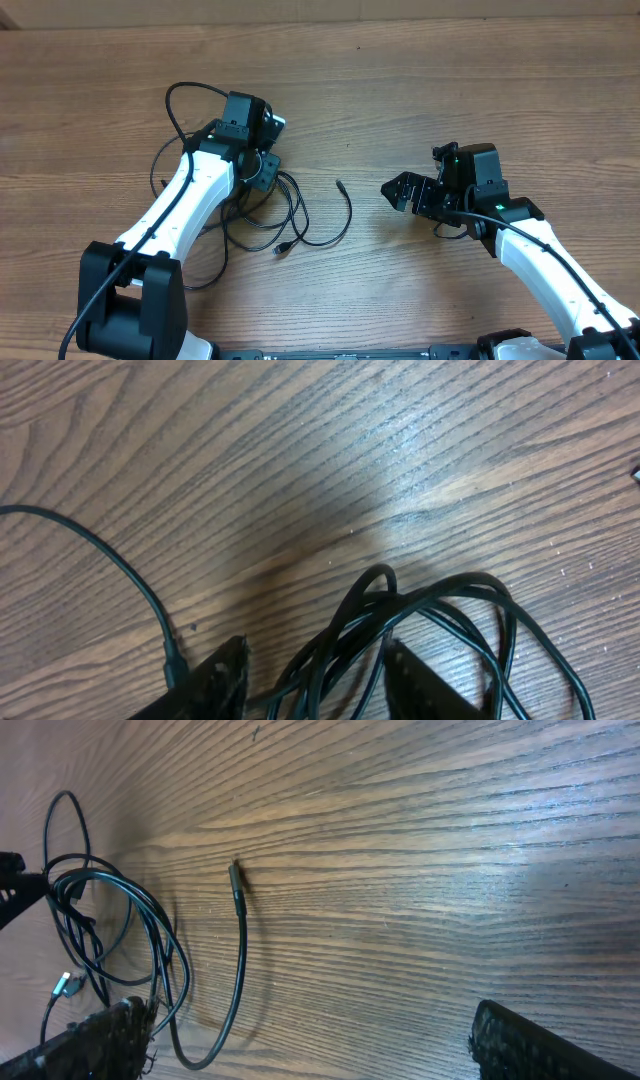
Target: Untangle cables
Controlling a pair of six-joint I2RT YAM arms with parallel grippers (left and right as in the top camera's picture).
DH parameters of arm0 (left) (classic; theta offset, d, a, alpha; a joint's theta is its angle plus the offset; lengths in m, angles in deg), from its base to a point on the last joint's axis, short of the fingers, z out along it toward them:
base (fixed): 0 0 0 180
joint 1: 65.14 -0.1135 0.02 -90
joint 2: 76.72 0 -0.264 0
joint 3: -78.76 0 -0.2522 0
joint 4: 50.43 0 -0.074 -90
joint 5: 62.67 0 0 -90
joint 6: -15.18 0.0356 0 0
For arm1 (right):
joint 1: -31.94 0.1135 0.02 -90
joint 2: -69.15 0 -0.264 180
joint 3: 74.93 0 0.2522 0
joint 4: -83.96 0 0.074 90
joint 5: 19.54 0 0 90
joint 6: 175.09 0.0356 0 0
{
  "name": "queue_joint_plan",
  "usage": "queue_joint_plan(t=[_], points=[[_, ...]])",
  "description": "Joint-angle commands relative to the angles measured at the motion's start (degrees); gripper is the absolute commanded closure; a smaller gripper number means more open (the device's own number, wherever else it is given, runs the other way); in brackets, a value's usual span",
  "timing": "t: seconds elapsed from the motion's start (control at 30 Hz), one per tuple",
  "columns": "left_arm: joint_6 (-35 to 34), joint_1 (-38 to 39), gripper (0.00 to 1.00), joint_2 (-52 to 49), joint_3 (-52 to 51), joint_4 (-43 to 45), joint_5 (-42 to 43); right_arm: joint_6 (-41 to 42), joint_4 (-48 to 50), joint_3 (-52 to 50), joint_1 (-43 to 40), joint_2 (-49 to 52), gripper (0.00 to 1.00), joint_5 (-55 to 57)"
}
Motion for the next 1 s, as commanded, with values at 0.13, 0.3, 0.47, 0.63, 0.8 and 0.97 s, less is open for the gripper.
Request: queue_joint_plan(t=[0.13, 0.3, 0.47, 0.63, 0.8, 0.97], points=[[0.6, -0.3, 0.63, -2.4, -0.4, 1.2, -2.3, 0.0, 0.2, -0.1, 0.0, 0.2, 0.00, 0.3], [0.6, -0.3, 0.64, -4.0, -0.4, 1.5, -3.0, 0.0, 0.2, -0.1, 0.0, 0.2, 0.00, 0.3], [0.6, -0.3, 0.70, -4.0, -0.4, 3.1, -3.1, 0.0, 0.2, -0.1, 0.0, 0.2, 0.00, 0.3], [0.6, -0.3, 0.72, -4.0, -0.4, 3.5, -2.9, 0.0, 0.2, -0.1, 0.0, 0.2, 0.00, 0.3], [0.6, -0.3, 0.71, -4.1, -0.4, 3.6, -3.5, 0.0, 0.2, -0.1, 0.0, 0.2, 0.00, 0.3], [-0.3, -0.6, 0.68, -4.1, -0.4, 4.2, -3.3, 0.0, 0.2, -0.1, 0.0, 0.2, 0.00, 0.3]])
